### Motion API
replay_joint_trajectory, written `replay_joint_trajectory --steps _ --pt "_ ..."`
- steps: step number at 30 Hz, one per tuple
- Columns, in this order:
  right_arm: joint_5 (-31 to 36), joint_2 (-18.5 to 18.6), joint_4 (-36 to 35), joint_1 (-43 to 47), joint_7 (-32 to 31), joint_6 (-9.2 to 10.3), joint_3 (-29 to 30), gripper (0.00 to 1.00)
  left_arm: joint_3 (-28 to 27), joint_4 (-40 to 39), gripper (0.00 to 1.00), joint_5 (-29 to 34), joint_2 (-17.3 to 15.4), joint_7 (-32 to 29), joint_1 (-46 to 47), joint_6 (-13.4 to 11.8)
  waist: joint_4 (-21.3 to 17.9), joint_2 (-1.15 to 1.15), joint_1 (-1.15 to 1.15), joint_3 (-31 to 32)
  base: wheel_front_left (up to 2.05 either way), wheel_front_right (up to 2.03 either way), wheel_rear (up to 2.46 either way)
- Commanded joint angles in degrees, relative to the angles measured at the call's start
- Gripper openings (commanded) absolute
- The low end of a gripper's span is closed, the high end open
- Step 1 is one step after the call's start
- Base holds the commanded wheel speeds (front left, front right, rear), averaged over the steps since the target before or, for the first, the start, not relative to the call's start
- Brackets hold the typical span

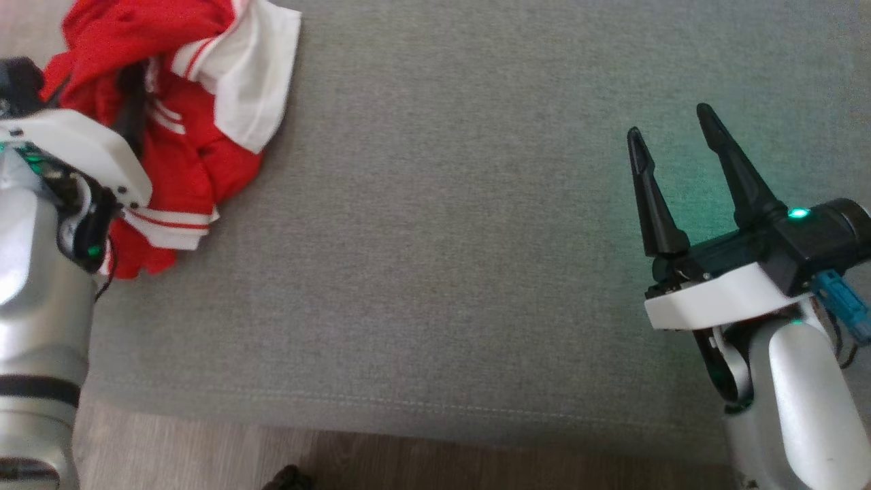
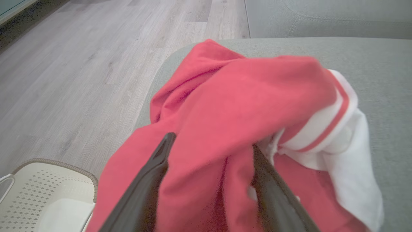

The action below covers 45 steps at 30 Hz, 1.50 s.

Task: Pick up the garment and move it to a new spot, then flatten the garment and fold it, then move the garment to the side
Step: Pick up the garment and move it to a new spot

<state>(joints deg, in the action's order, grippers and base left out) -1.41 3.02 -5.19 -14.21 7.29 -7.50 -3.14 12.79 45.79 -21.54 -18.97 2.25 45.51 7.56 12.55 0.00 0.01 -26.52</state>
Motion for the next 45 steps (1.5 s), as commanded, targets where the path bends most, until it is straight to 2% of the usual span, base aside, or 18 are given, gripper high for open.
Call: replay_joint_trajectory --steps 1,5,6,7,8,11,15,21,26,27,28,33,39,45 --pt "0.44 -0.14 -2.34 -1.31 -0.08 0.01 -1.47 1.0 -1.18 0.25 1.0 -0.68 -3.83 -0.06 2.76 -0.09 -1.06 0.0 -0.01 -0.91 0.0 0.0 0.0" --pt "0.29 -0.14 -2.15 -1.17 0.25 0.01 -1.36 1.0 0.27 5.91 1.0 -2.4 -3.62 -0.03 5.28 -0.09 -1.66 0.0 -0.01 -0.91 0.0 0.0 0.0" --pt "0.27 -0.14 -2.01 -1.17 0.33 0.01 -1.34 1.0 0.69 7.13 0.9 -3.01 -3.51 -0.08 5.68 -0.08 -1.8 0.0 -0.01 -0.85 0.0 0.0 0.0" --pt "0.22 -0.14 -1.86 -1.19 0.4 0.01 -1.33 1.0 1.12 8.17 0.35 -3.54 -3.5 0.05 6.05 -0.08 -1.93 0.0 -0.01 -0.75 0.0 0.0 0.0" --pt "0.14 -0.14 -1.71 -1.22 0.49 0.01 -1.33 1.0 1.61 9.09 0.0 -3.98 -3.55 0.34 6.38 -0.08 -2.04 0.0 -0.01 -0.58 0.0 0.0 0.0" --pt "-0.22 -0.14 -1.12 -1.0 0.86 0.01 -1.25 1.0 2.97 11.06 0.0 -4.97 -3.79 2.24 7.19 -0.08 -2.0 0.0 -0.01 0.53 0.0 0.0 0.0" --pt "-0.56 -0.14 -0.1 -0.18 1.29 0.01 -1.31 1.0 3.97 11.7 0.0 -5.1 -3.84 7.67 8.14 -0.08 -1.52 0.0 -0.01 3.07 0.0 0.0 0.0" --pt "-1.76 -0.14 1.89 0.83 2.36 0.01 -1.54 1.0 3.88 8.55 0.0 -6.37 -2.75 11.82 7.41 -0.08 -1.17 0.0 -0.01 8.21 0.0 0.0 0.0" --pt "-3.54 -0.14 4.06 2.42 3.29 0.01 -2.21 1.0 2.98 1.03 0.0 -8.49 -2.9 12.58 4.2 -0.08 -0.83 0.0 -0.01 13.73 0.0 0.0 0.0" --pt "-4.05 -0.14 4.8 3.06 3.57 0.01 -2.53 1.0 2.33 -2.41 0.0 -9.13 -2.9 12.64 2.64 -0.1 -0.85 0.0 -0.01 15.63 0.0 0.0 0.0" --pt "-4.05 -0.14 4.8 3.06 3.57 0.01 -2.53 1.0 2.33 -2.41 0.0 -9.13 -2.9 12.64 2.64 -0.1 -0.85 0.0 -0.01 15.63 0.0 0.0 0.0" --pt "-5.3 -0.14 5.76 4.15 4.24 0.01 -2.86 1.0 1.63 -12.72 0.0 -11.61 -1.63 11.09 -1.62 -0.52 -1.58 0.0 -0.01 18.91 0.0 0.0 0.0" --pt "-6.04 -0.14 5.75 4.12 4.77 0.01 -2.86 1.0 2.79 -27.36 0.0 -13.91 0.72 4.98 -6.33 -3.4 -4.55 0.0 -0.01 19.66 0.0 0.0 0.0" --pt "-6.07 -0.14 4.86 2.13 5.04 0.01 -3.45 1.0 5.44 -37.97 0.0 -15.15 4.66 0.55 -9.39 -6.79 -10.39 0.0 -0.01 17.38 0.0 0.0 0.0"
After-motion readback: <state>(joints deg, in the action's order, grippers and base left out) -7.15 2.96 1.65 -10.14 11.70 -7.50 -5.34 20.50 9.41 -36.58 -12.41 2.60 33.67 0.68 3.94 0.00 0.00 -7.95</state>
